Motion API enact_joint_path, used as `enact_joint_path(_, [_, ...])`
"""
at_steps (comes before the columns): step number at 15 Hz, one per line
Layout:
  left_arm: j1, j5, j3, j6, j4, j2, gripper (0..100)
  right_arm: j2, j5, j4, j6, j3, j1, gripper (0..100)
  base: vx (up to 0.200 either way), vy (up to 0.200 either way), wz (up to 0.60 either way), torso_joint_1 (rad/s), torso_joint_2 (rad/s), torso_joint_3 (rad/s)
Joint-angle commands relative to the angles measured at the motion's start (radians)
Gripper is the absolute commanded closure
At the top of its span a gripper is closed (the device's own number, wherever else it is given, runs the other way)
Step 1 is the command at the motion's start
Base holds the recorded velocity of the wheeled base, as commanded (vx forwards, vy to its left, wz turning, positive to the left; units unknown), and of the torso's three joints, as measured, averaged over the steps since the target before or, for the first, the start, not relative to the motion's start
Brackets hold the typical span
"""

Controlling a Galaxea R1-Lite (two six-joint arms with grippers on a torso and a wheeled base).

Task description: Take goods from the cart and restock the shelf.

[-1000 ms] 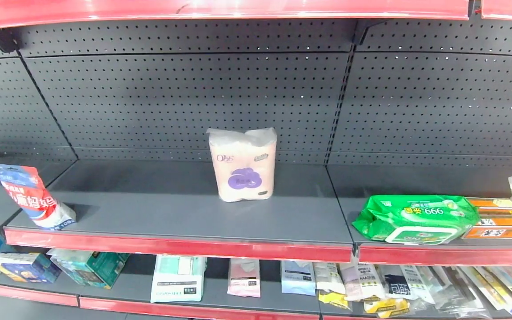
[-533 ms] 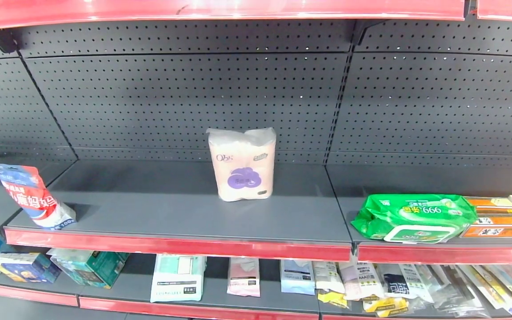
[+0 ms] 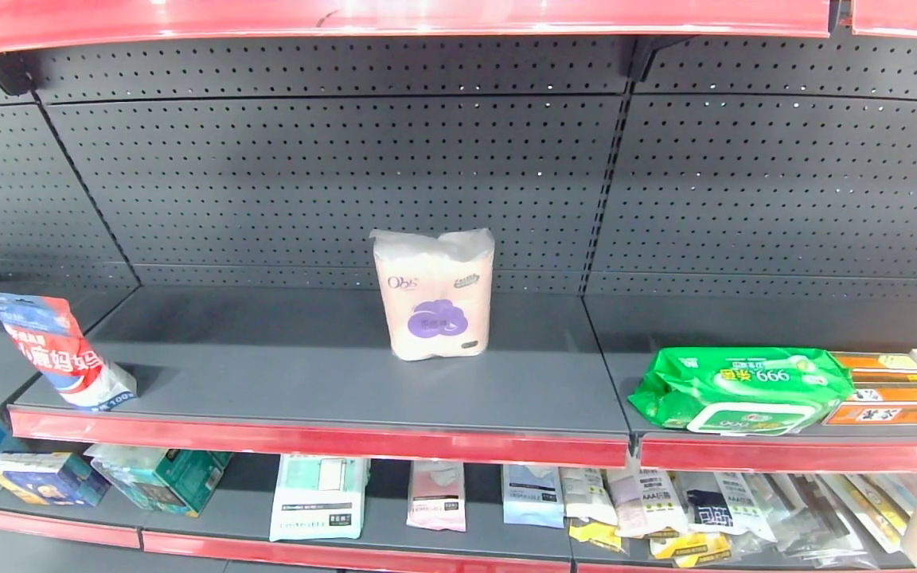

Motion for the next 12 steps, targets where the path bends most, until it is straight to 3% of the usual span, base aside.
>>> enact_joint_path(1, [0.013,0.088,-0.185,-0.014,-0.090,0.504,0,-0.015,0.006,-0.001,-0.003,-0.004,0.001,100,0.000,0.000,0.00,0.000,0.00,0.000])
enact_joint_path(3, [0.013,0.085,-0.176,-0.006,-0.199,0.698,0,-0.014,0.005,-0.001,-0.003,-0.002,0.001,100,0.000,0.000,0.00,0.000,0.00,0.000])
enact_joint_path(4, [0.013,0.085,-0.176,-0.006,-0.199,0.698,0,-0.014,0.005,-0.001,-0.003,-0.002,0.001,100,0.000,0.000,0.00,0.000,0.00,0.000])
enact_joint_path(5, [0.018,-0.029,-0.191,0.006,-0.294,0.878,0,-0.011,0.000,0.000,-0.003,0.008,0.001,100,0.000,0.000,0.00,0.000,0.00,0.000])
enact_joint_path(6, [0.041,-0.161,-0.239,0.053,-0.363,1.005,0,-0.009,-0.003,0.005,-0.003,0.008,0.001,100,0.000,0.000,0.00,0.000,0.00,0.000])
enact_joint_path(7, [0.058,-0.245,-0.289,0.138,-0.374,1.105,0,-0.005,-0.005,0.006,-0.003,0.008,0.000,100,0.000,0.000,0.00,0.000,0.00,0.000])
enact_joint_path(9, [0.105,-0.460,-0.392,0.267,-0.386,1.249,0,0.002,-0.005,0.005,-0.013,0.007,0.000,100,0.000,0.000,0.00,0.000,0.00,0.000])
enact_joint_path(10, [0.110,-0.537,-0.429,0.329,-0.386,1.318,0,0.003,-0.005,0.005,-0.030,0.005,0.000,100,0.000,0.000,0.00,0.000,0.00,0.000])
enact_joint_path(12, [0.107,-0.603,-0.492,0.392,-0.388,1.425,0,0.009,-0.005,0.005,-0.050,0.004,-0.002,100,0.000,0.000,0.00,0.000,0.00,0.000])
